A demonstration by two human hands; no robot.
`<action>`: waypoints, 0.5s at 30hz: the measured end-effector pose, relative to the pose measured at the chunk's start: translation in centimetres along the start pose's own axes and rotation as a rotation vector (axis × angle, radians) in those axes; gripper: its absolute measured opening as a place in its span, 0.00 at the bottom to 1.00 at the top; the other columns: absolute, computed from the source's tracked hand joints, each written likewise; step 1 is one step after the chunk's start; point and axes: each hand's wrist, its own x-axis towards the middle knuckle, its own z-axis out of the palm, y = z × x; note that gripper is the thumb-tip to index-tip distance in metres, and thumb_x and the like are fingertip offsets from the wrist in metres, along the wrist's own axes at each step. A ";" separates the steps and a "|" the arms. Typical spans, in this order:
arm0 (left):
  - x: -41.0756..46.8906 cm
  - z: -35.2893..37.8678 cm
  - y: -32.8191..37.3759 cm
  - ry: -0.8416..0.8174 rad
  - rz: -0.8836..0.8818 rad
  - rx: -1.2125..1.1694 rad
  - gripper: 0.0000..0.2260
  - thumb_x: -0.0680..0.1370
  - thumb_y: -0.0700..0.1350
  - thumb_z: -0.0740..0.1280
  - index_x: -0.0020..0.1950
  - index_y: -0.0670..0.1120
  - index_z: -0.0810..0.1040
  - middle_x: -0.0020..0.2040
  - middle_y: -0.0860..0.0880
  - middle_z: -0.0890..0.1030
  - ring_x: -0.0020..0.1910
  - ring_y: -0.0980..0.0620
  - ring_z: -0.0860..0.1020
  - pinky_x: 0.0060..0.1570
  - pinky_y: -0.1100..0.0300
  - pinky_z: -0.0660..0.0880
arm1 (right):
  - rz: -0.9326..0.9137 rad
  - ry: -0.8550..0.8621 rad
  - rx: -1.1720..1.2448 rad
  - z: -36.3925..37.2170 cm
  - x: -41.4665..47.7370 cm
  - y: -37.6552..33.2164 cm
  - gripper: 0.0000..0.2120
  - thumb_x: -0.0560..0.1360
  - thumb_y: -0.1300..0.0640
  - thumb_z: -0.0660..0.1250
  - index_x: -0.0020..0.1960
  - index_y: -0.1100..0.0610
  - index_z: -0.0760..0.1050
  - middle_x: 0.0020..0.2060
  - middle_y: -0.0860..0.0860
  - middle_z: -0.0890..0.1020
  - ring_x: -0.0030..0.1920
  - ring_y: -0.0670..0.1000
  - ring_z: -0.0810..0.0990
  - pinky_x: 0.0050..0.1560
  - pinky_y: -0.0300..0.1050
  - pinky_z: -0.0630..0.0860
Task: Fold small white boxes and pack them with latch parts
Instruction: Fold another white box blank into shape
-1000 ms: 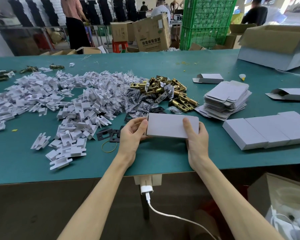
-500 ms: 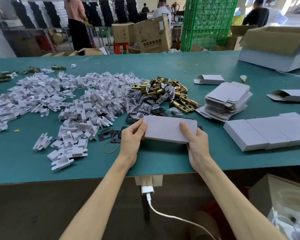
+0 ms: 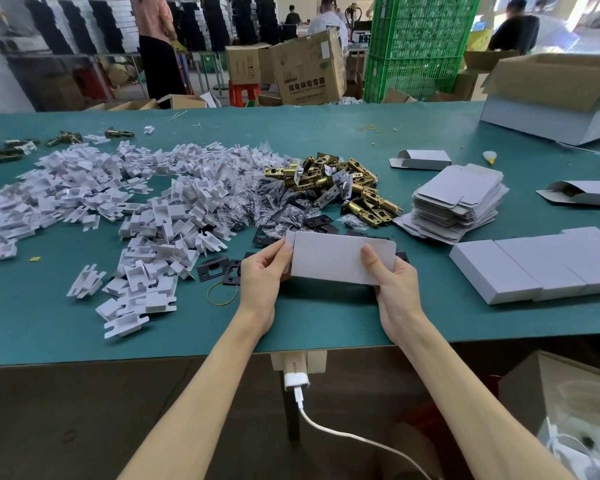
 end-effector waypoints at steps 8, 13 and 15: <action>-0.1 -0.1 0.2 -0.008 -0.004 0.053 0.09 0.84 0.46 0.67 0.58 0.51 0.87 0.53 0.53 0.88 0.51 0.56 0.84 0.55 0.57 0.81 | -0.025 -0.012 -0.013 0.0 -0.1 0.1 0.20 0.69 0.48 0.76 0.54 0.60 0.82 0.45 0.51 0.88 0.45 0.48 0.86 0.43 0.40 0.82; 0.0 -0.2 -0.1 -0.094 0.042 0.122 0.14 0.86 0.42 0.64 0.71 0.46 0.80 0.65 0.52 0.84 0.65 0.51 0.81 0.69 0.50 0.76 | -0.022 -0.012 -0.025 0.0 0.1 0.2 0.21 0.69 0.48 0.77 0.55 0.62 0.83 0.47 0.54 0.87 0.48 0.50 0.85 0.48 0.44 0.83; 0.1 -0.3 -0.3 -0.105 0.058 0.153 0.16 0.86 0.39 0.63 0.74 0.43 0.76 0.67 0.51 0.83 0.68 0.48 0.79 0.72 0.47 0.74 | -0.016 -0.011 -0.018 0.0 0.1 0.2 0.23 0.68 0.48 0.77 0.56 0.63 0.82 0.47 0.54 0.87 0.48 0.51 0.85 0.48 0.44 0.83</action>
